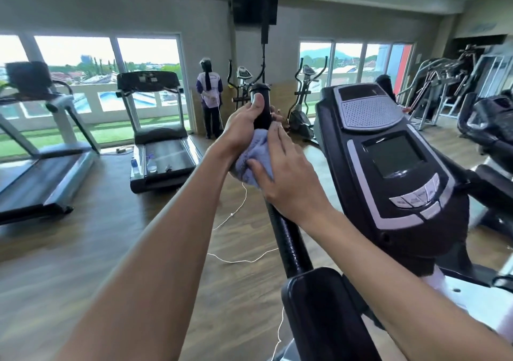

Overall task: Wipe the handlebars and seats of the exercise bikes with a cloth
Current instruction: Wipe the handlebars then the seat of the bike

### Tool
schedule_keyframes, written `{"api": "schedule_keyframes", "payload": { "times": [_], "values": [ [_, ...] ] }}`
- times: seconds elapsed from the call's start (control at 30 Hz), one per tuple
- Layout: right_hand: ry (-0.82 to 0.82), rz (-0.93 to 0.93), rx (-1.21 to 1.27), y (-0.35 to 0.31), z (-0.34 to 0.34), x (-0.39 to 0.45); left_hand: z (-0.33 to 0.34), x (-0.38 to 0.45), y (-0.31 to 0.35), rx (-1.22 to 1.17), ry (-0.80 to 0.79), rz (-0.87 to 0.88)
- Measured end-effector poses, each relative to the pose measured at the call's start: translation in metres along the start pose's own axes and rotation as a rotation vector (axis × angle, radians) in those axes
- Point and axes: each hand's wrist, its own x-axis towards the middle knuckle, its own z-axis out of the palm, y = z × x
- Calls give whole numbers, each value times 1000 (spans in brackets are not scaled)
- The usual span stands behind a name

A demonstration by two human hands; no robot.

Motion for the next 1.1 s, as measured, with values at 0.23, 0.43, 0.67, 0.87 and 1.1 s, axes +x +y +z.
{"api": "schedule_keyframes", "payload": {
  "times": [0.23, 0.43, 0.67, 0.87, 1.1],
  "values": [
    [-134, -47, 64, 13, -11, -48, -5, -6, 10, 253, -37, -61],
    [84, -198, -210, 6, 4, 29, -14, -19, 16, 278, -3, -188],
    [20, -216, -112, 11, 4, 0, 0, -33, 14, 325, -48, -310],
    [-22, -119, -5, 18, -17, -23, -6, -31, 12, 494, 123, -192],
    [27, -42, -2, 13, 0, 6, -26, -9, 31, 358, 14, -250]
  ]
}}
